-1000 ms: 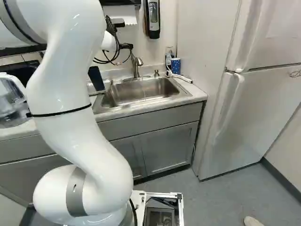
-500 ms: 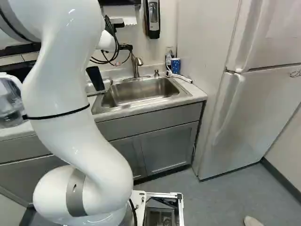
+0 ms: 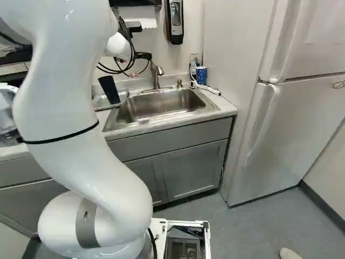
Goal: Rinse the cup and place it in the tray
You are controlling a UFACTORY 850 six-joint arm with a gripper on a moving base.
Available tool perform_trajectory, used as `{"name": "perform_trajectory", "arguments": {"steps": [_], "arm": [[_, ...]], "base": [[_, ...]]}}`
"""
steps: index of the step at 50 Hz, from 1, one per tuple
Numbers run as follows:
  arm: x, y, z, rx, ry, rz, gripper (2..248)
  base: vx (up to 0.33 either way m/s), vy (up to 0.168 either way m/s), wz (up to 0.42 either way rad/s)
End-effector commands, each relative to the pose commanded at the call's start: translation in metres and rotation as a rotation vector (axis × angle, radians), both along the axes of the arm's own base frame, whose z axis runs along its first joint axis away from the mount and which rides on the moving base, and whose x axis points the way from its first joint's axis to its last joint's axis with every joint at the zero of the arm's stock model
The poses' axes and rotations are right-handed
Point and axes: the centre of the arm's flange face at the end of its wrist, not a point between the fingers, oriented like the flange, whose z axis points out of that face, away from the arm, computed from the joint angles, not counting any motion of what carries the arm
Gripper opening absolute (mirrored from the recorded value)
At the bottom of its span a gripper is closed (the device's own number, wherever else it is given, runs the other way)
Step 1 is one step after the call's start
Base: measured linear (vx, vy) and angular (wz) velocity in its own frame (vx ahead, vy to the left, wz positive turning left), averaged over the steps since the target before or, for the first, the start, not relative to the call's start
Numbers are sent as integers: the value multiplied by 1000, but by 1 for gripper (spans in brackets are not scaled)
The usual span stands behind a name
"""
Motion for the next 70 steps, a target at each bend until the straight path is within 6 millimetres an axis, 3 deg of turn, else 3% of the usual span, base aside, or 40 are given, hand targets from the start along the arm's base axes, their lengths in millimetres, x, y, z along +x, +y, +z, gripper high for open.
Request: {"name": "perform_trajectory", "arguments": {"steps": [32,70], "arm": [[-68,-23,-12,-24,166,-4,247],[-123,-78,-33,-41,437,-76,247]], "base": [[0,0,0],[0,0,0]]}}
